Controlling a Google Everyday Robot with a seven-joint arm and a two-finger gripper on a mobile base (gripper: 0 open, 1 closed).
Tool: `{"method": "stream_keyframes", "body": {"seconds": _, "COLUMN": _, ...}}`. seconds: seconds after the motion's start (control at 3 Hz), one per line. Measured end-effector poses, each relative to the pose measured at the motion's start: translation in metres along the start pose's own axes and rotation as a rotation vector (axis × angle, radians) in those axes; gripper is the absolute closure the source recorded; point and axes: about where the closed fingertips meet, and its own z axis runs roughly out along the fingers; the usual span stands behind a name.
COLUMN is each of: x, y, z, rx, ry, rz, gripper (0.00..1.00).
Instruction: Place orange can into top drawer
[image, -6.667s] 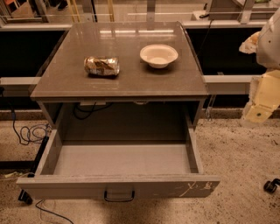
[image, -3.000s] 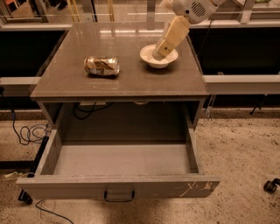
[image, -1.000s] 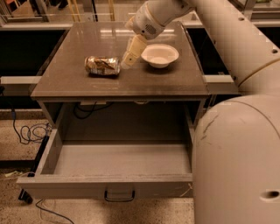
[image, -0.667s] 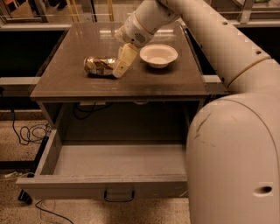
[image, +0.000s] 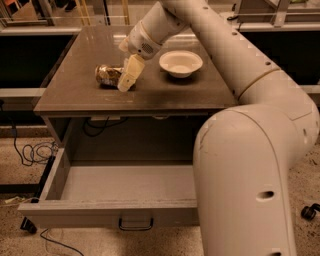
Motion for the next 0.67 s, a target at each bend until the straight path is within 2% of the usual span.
{"method": "stream_keyframes", "body": {"seconds": 0.33, "x": -0.007, "y": -0.006, "z": 0.023, "rx": -0.04, "ry": -0.015, "rz": -0.008, "gripper": 0.0}}
{"method": "stream_keyframes", "body": {"seconds": 0.67, "x": -0.005, "y": -0.014, "z": 0.036, "rx": -0.05, "ry": -0.007, "rz": -0.006, "gripper": 0.0}}
